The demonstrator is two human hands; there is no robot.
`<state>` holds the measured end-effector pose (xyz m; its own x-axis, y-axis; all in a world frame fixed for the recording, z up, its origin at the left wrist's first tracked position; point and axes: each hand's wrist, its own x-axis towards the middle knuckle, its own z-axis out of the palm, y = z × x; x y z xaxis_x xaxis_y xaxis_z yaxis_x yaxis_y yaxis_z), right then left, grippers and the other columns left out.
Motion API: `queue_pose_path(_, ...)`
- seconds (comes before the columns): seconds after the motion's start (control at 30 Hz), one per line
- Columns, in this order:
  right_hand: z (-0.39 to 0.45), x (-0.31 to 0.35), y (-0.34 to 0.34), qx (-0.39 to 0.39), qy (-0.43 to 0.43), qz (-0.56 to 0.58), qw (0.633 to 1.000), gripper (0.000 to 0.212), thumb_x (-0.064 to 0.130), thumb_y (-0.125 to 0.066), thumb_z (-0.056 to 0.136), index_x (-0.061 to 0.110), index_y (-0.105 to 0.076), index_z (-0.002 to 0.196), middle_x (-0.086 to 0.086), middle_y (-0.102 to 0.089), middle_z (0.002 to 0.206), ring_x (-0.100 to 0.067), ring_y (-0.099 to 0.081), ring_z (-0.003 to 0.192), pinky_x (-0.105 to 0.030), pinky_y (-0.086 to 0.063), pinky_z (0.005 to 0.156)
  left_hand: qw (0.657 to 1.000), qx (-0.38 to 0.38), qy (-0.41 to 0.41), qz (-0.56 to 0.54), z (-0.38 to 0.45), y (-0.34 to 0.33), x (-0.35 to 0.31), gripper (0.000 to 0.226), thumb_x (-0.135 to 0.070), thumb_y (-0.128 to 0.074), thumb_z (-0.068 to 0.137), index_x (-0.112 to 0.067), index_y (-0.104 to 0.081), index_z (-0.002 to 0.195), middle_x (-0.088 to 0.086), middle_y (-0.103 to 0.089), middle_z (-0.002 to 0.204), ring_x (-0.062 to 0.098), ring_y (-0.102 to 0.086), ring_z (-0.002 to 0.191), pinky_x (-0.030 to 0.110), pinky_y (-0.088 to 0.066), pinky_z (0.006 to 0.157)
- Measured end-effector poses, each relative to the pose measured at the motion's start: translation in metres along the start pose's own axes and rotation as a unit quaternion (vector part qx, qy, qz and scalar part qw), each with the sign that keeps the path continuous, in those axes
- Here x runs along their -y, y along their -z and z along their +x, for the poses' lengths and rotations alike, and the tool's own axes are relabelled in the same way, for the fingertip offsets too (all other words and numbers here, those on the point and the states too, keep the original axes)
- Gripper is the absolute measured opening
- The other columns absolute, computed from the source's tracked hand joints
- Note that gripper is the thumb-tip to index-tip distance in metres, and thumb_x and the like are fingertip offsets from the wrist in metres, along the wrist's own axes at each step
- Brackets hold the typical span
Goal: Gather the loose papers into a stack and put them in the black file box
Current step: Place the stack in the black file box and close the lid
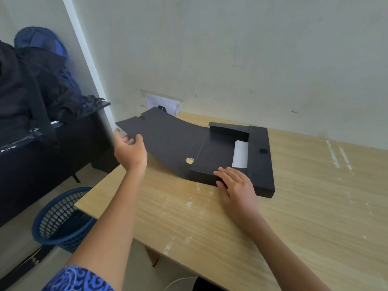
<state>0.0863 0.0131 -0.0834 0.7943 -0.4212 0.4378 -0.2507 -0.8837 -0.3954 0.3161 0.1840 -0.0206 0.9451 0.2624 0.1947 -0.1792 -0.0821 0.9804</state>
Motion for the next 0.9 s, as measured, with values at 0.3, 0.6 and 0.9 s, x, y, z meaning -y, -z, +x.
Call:
queue_pose_path(0.3,0.034,0.011,0.046,0.001,-0.201,0.264,0.943,0.040,0.037,-0.045,0.104,0.006,-0.069,0.099,-0.012,-0.072,0.091,-0.022,-0.068,0.083,-0.038,-0.057,0.074,0.969,0.192,-0.151,-0.044,-0.062,-0.026,-0.053,0.016,-0.027,-0.062,0.098,-0.031,-0.073,0.109,-0.018,-0.075,0.096,-0.008,-0.069,0.084,0.006,-0.050,0.069)
queue_pose_path(0.6,0.100,-0.042,0.136,-0.023,-0.367,0.461,0.808,0.045,0.048,-0.052,0.101,0.006,-0.065,0.112,-0.008,-0.074,0.095,-0.024,-0.075,0.079,-0.039,-0.062,0.074,0.810,0.414,-0.405,0.090,-0.149,-0.051,-0.055,0.036,-0.018,-0.071,0.098,-0.019,-0.072,0.134,-0.006,-0.074,0.118,0.012,-0.068,0.103,0.033,-0.059,0.089)
queue_pose_path(0.9,0.071,-0.093,0.108,0.017,-0.339,0.170,0.925,0.040,0.031,-0.067,0.096,0.006,-0.067,0.128,-0.008,-0.071,0.120,-0.024,-0.066,0.106,-0.032,-0.057,0.082,0.722,0.508,-0.385,0.268,-0.159,-0.055,-0.031,0.098,-0.094,-0.054,0.073,-0.043,-0.041,0.156,-0.021,-0.041,0.158,0.005,-0.029,0.146,0.037,-0.039,0.114)
